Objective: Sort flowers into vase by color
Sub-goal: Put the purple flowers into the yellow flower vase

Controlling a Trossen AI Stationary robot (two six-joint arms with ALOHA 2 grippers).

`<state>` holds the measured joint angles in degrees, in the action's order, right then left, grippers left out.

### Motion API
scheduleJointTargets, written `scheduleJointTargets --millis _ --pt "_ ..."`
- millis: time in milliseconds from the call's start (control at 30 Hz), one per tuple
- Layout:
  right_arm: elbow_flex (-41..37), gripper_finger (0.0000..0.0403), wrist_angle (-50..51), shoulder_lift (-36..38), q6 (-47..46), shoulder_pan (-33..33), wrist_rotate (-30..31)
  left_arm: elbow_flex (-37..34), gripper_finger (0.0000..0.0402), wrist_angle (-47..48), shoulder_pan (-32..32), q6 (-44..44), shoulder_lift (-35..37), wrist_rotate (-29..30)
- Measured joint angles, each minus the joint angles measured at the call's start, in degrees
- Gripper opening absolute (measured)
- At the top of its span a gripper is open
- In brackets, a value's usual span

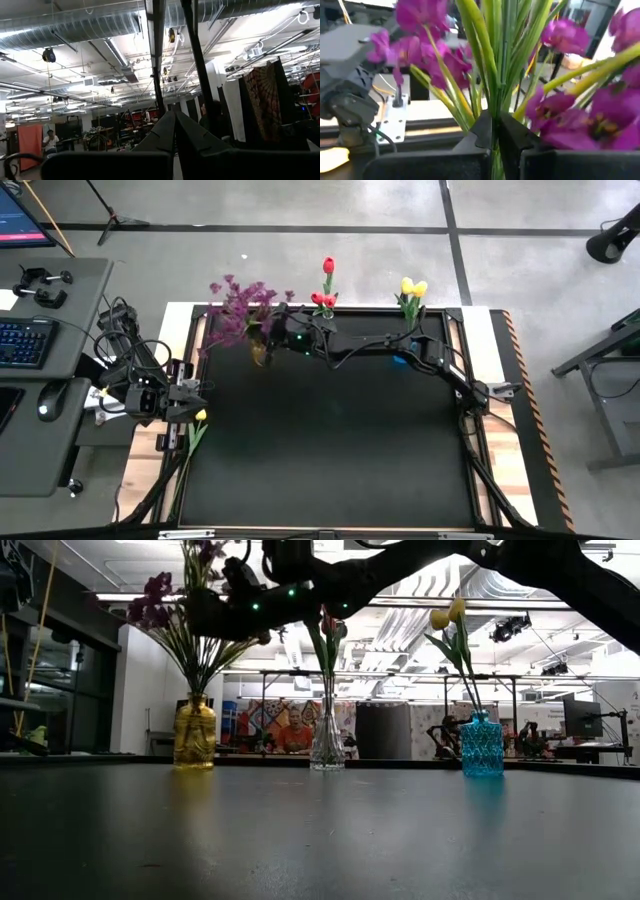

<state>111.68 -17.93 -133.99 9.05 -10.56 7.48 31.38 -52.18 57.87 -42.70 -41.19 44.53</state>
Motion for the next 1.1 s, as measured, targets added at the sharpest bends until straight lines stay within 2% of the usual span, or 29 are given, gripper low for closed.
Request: scheduleJointTargets --millis 400,733,867,1100 --pt "0.0 0.0 5.34 0.0 -1.65 0.03 0.7 0.0 0.0 -0.46 0.0 0.0 0.0 0.0" --pt "0.0 0.0003 6.05 0.0 -1.6 0.08 0.18 0.0 0.0 -0.46 -0.02 0.0 0.0 0.0" --pt "0.0 0.004 6.13 0.0 -1.7 0.1 -0.64 0.0 0.0 -0.46 -0.01 0.0 0.0 0.0" --pt "0.0 0.0153 6.18 0.0 -3.09 0.1 -0.75 0.0 0.0 -0.46 0.0 0.0 0.0 0.0"
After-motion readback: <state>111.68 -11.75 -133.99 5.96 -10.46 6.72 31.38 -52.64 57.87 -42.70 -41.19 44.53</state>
